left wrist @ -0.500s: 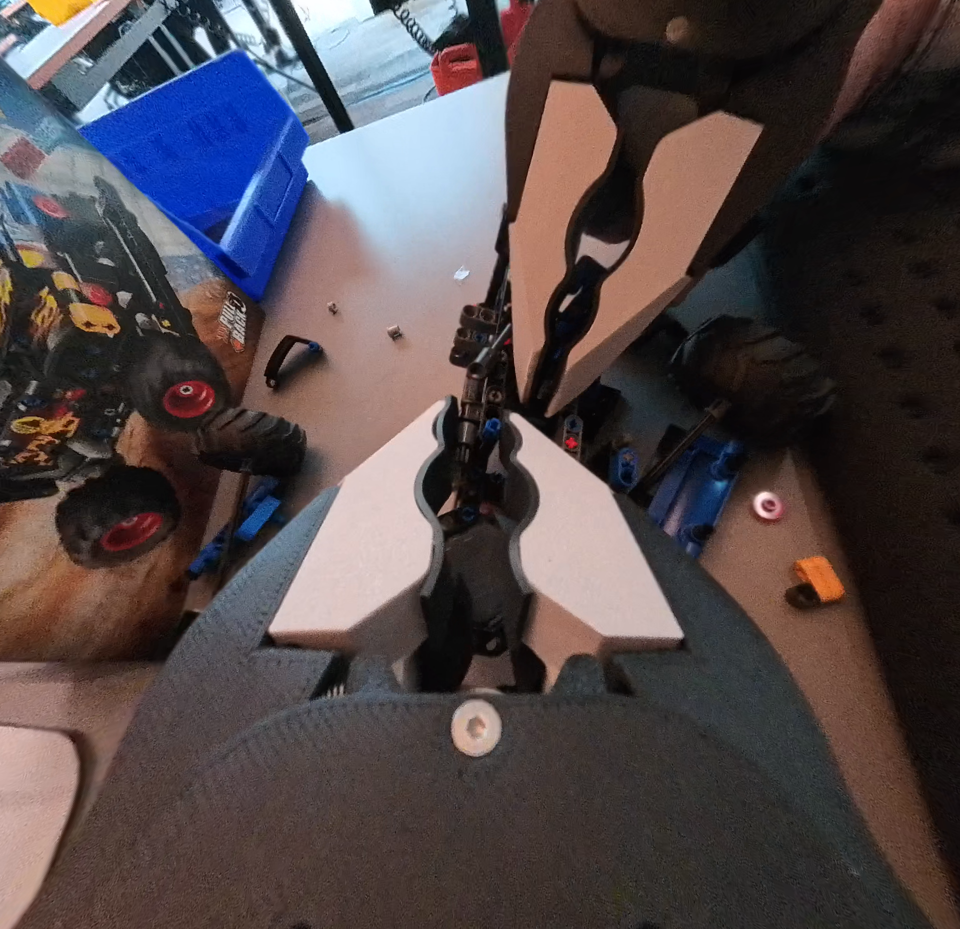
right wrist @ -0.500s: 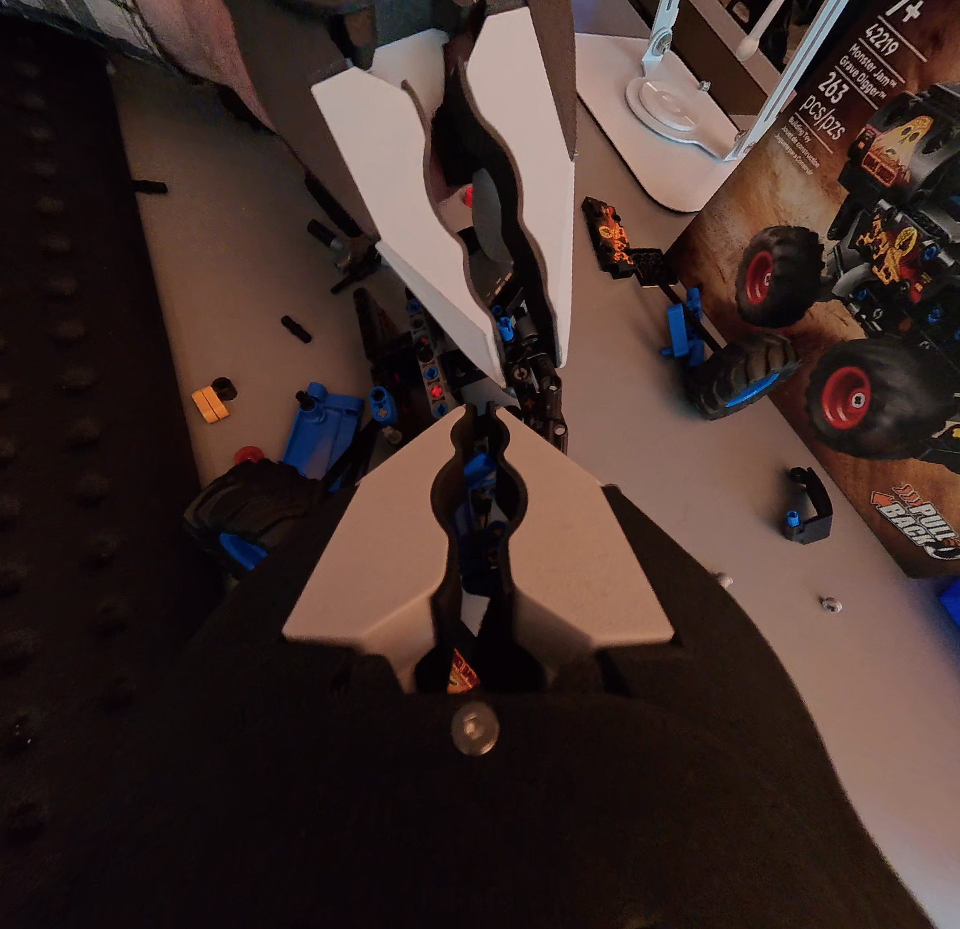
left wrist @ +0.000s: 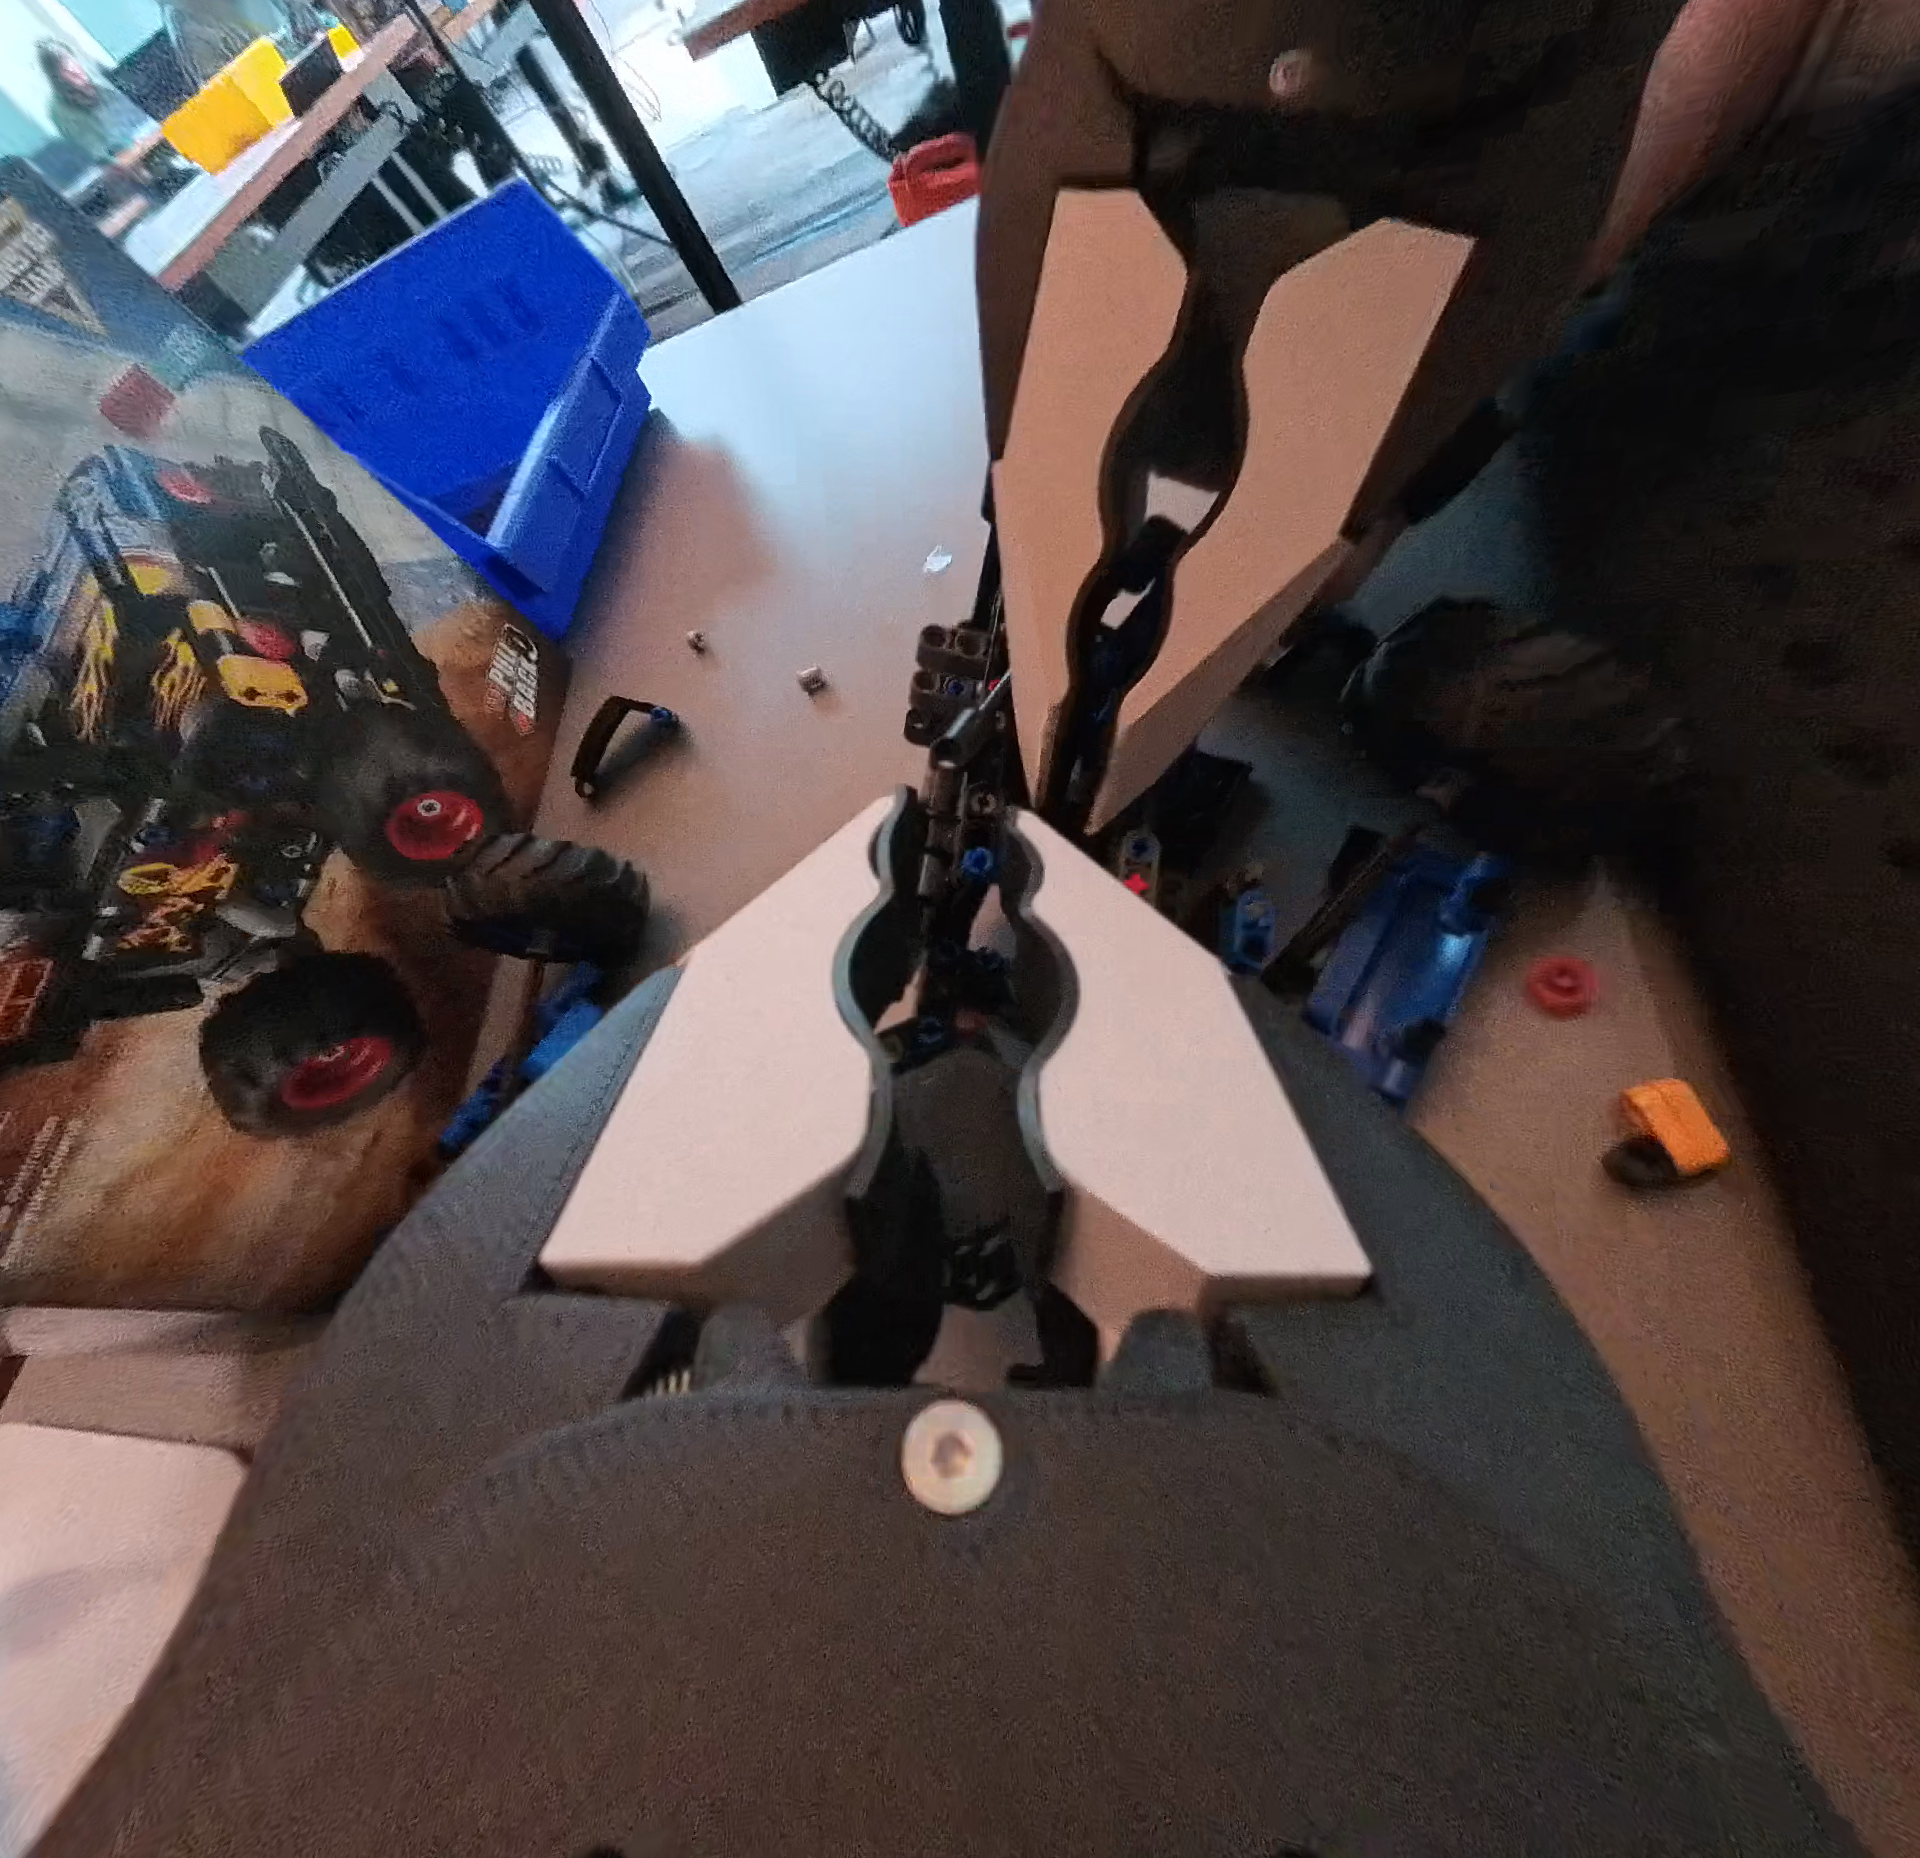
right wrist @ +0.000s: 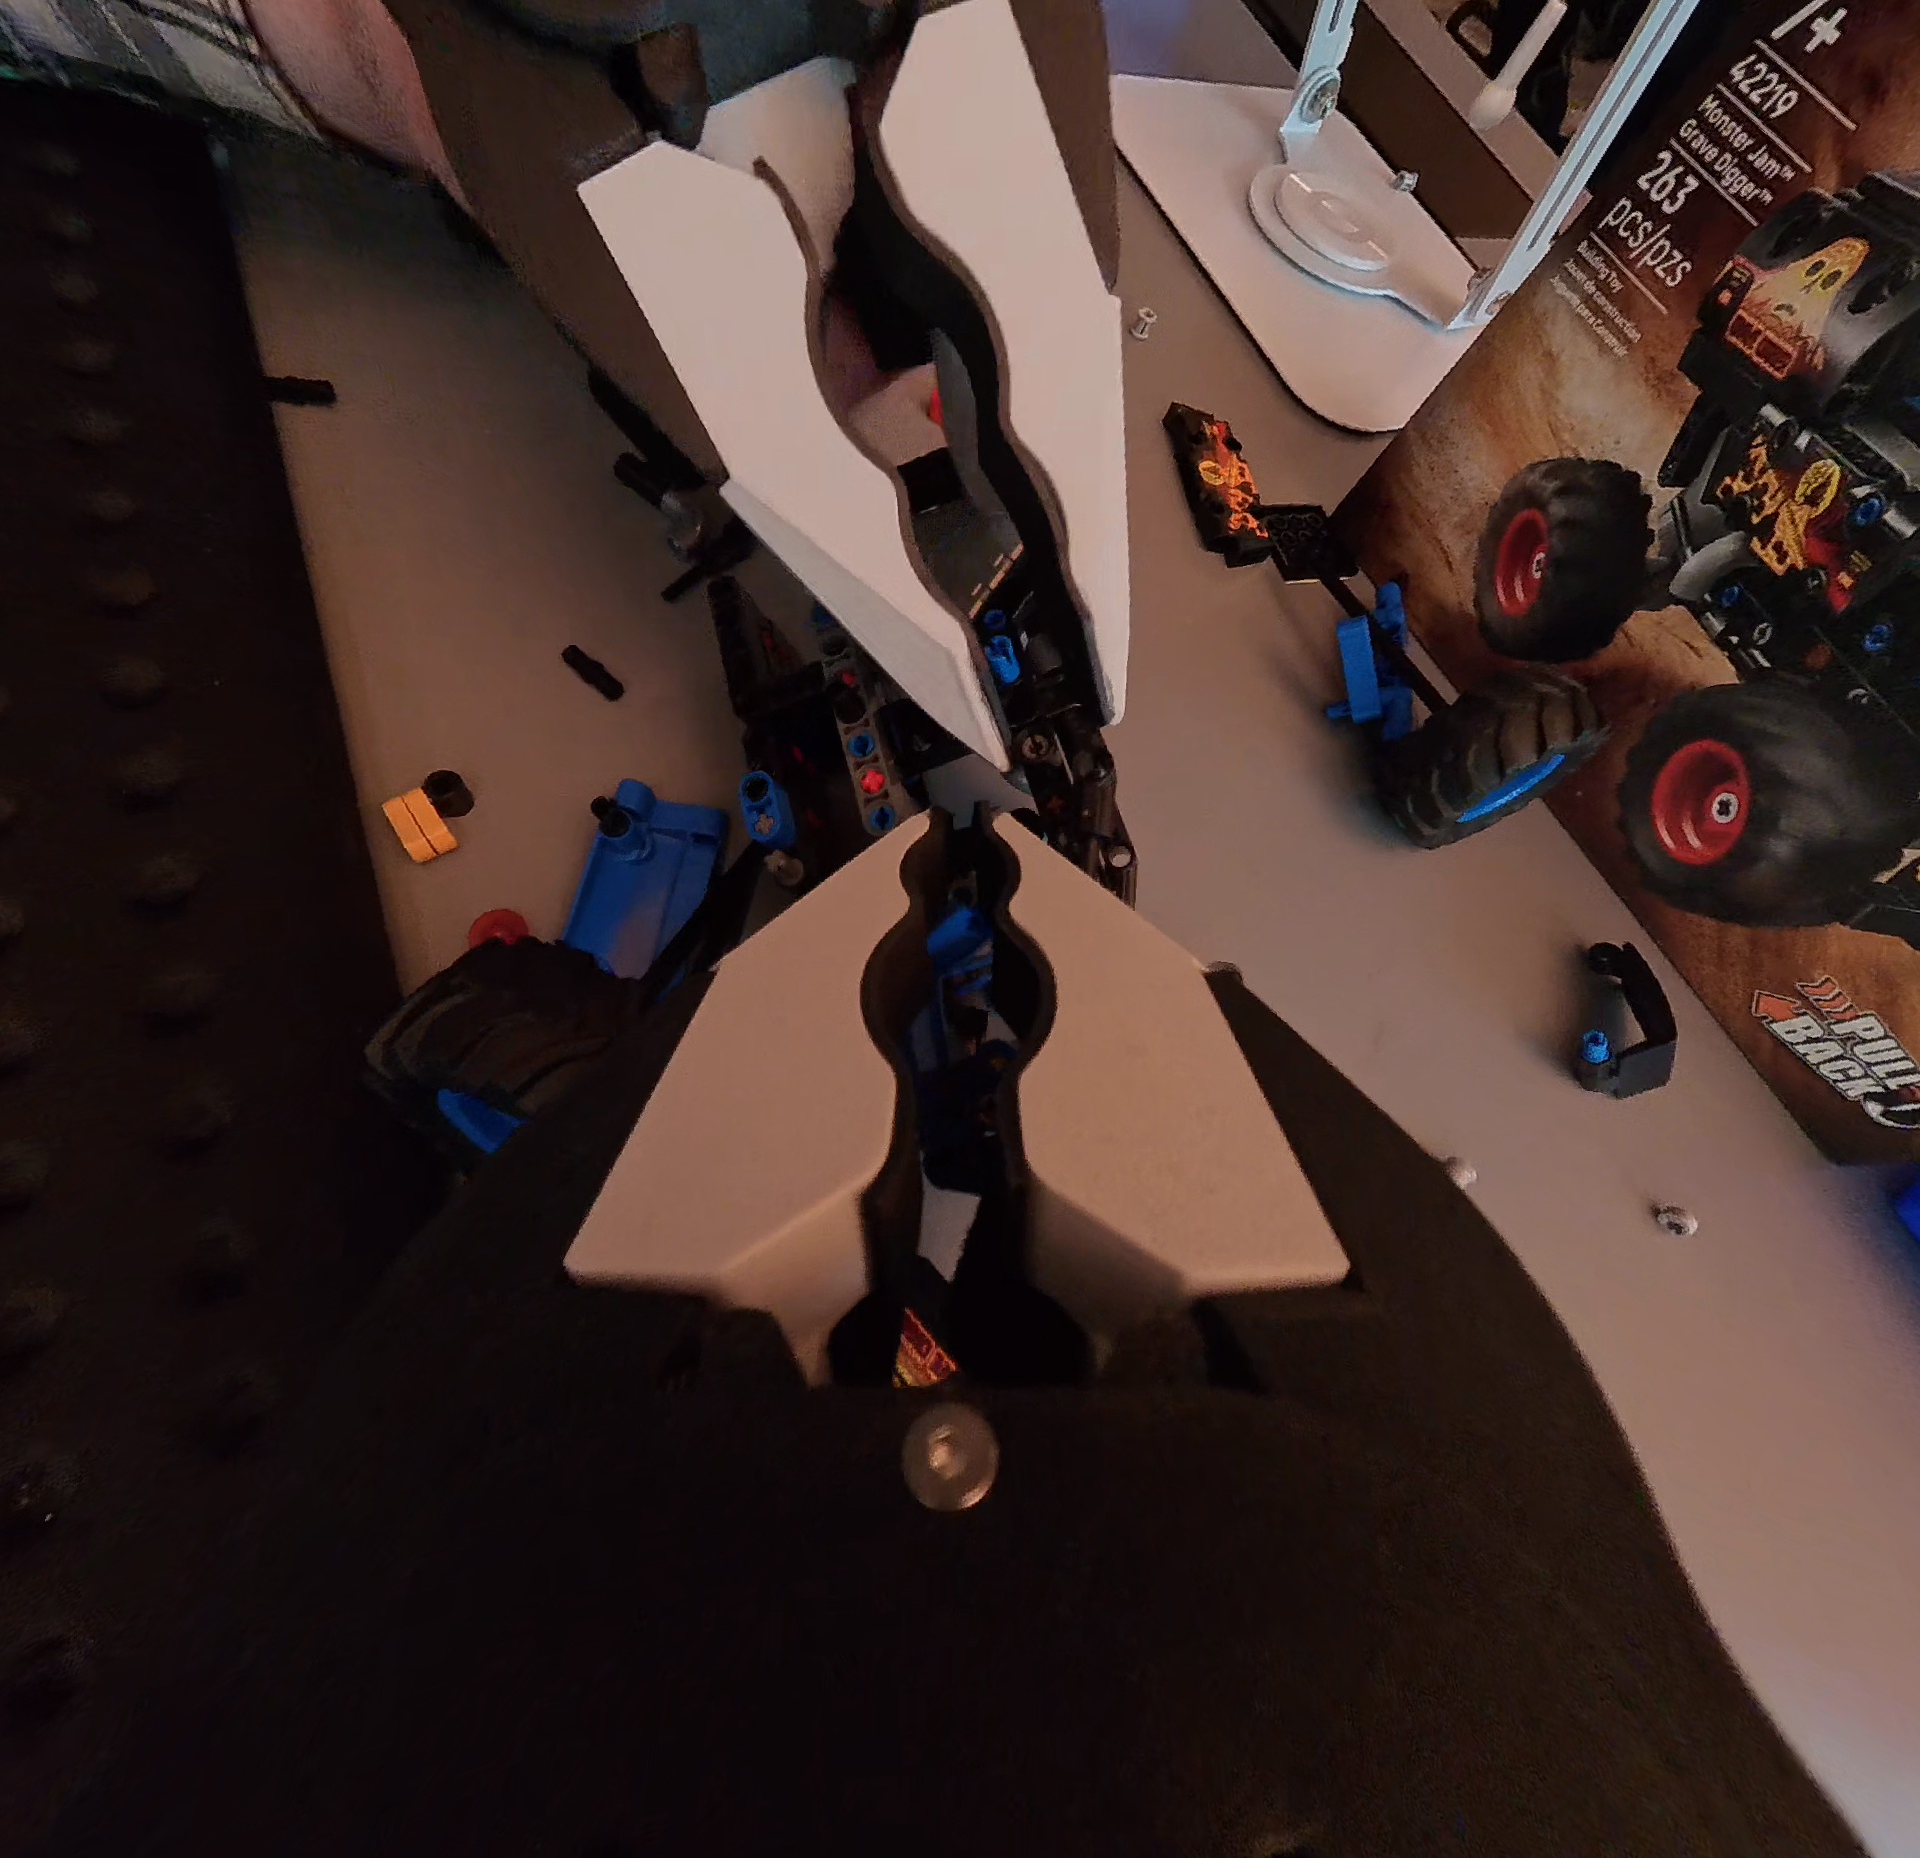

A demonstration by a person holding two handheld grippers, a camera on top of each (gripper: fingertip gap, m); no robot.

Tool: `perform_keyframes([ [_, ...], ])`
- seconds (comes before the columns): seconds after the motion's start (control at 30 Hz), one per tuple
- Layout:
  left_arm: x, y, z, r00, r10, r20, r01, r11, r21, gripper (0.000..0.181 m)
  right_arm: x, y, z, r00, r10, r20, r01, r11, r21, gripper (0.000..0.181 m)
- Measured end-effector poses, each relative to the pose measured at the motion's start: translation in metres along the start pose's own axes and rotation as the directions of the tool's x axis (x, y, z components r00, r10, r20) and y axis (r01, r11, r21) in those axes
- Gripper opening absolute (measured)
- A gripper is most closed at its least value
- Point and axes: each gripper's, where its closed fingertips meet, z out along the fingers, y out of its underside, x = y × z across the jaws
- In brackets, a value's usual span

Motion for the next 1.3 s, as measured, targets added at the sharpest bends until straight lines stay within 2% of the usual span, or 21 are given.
perform_keyframes([
  [0.07, -0.003, 0.001, 0.003, 1.0, -0.013, -0.016, 0.012, 0.998, -0.068, 0.013, 0.002, 0.0, 0.001, 1.0, -0.001, -0.007, 0.001, 1.0, -0.005, 0.004],
  [0.13, -0.009, 0.016, 0.013, 0.995, 0.094, 0.041, -0.083, 0.974, -0.212, 0.018, 0.004, -0.001, 0.002, 1.0, 0.003, -0.013, -0.003, 1.0, -0.006, 0.003],
  [0.17, -0.01, 0.016, 0.016, 0.99, 0.131, 0.051, -0.116, 0.968, -0.224, 0.017, 0.005, -0.001, 0.002, 1.0, 0.003, -0.017, -0.003, 1.0, -0.013, 0.003],
  [0.33, -0.007, 0.007, 0.013, 0.992, 0.108, 0.066, -0.098, 0.985, -0.141, 0.013, 0.003, 0.001, 0.001, 1.0, 0.016, -0.003, -0.016, 1.0, -0.004, 0.004],
  [0.47, -0.007, 0.005, 0.011, 0.998, -0.053, 0.017, 0.054, 0.997, -0.057, 0.012, 0.003, -0.001, 0.002, 1.0, 0.007, 0.0, -0.007, 1.0, -0.002, 0.004],
  [0.57, -0.005, -0.003, 0.01, 0.973, -0.226, -0.053, 0.229, 0.973, 0.04, 0.012, 0.004, 0.0, 0.002, 1.0, 0.011, -0.003, -0.011, 1.0, 0.001, 0.004],
  [0.6, -0.005, -0.005, 0.009, 0.969, -0.24, -0.056, 0.243, 0.969, 0.05, 0.011, 0.004, 0.0, 0.002, 1.0, 0.009, -0.006, -0.009, 1.0, 0.003, 0.004],
  [0.83, -0.002, -0.007, 0.004, 0.963, -0.26, -0.071, 0.265, 0.962, 0.067, 0.011, 0.001, -0.002, 0.002, 1.0, -0.002, -0.002, 0.002, 1.0, 0.008, 0.004],
  [0.93, -0.002, 0.0, 0.003, 0.993, -0.109, -0.047, 0.108, 0.994, -0.016, 0.014, 0.001, -0.001, 0.002, 1.0, 0.013, 0.005, -0.014, 1.0, 0.013, 0.005],
  [1.0, -0.002, 0.004, -0.005, 0.984, -0.157, -0.089, 0.152, 0.987, -0.059, 0.018, 0.001, -0.001, 0.001, 1.0, 0.002, 0.001, -0.002, 1.0, 0.01, 0.004],
  [1.07, -0.015, 0.013, -0.012, 0.996, -0.088, -0.015, 0.086, 0.991, -0.103, 0.025, 0.005, 0.0, 0.0, 1.0, 0.012, -0.007, -0.012, 1.0, 0.012, 0.005],
  [1.13, -0.011, 0.015, -0.012, 0.99, -0.127, -0.068, 0.12, 0.988, -0.101, 0.011, 0.005, 0.0, -0.002, 1.0, 0.019, 0.002, -0.019, 1.0, 0.019, 0.005],
  [1.2, -0.015, 0.015, -0.011, 0.985, -0.156, -0.073, 0.149, 0.985, -0.088, 0.015, 0.004, 0.0, -0.003, 1.0, 0.009, 0.0, -0.009, 1.0, 0.017, 0.005],
  [1.27, -0.012, 0.013, -0.008, 0.943, -0.295, -0.156, 0.286, 0.955, -0.081, 0.01, 0.004, 0.0, -0.003, 1.0, 0.005, -0.007, -0.005, 1.0, 0.015, 0.005],
  [1.3, -0.01, 0.013, -0.007, 0.933, -0.313, -0.177, 0.304, 0.95, -0.076, 0.006, 0.005, 0.0, -0.003, 1.0, 0.008, -0.008, -0.008, 1.0, 0.016, 0.005],
])
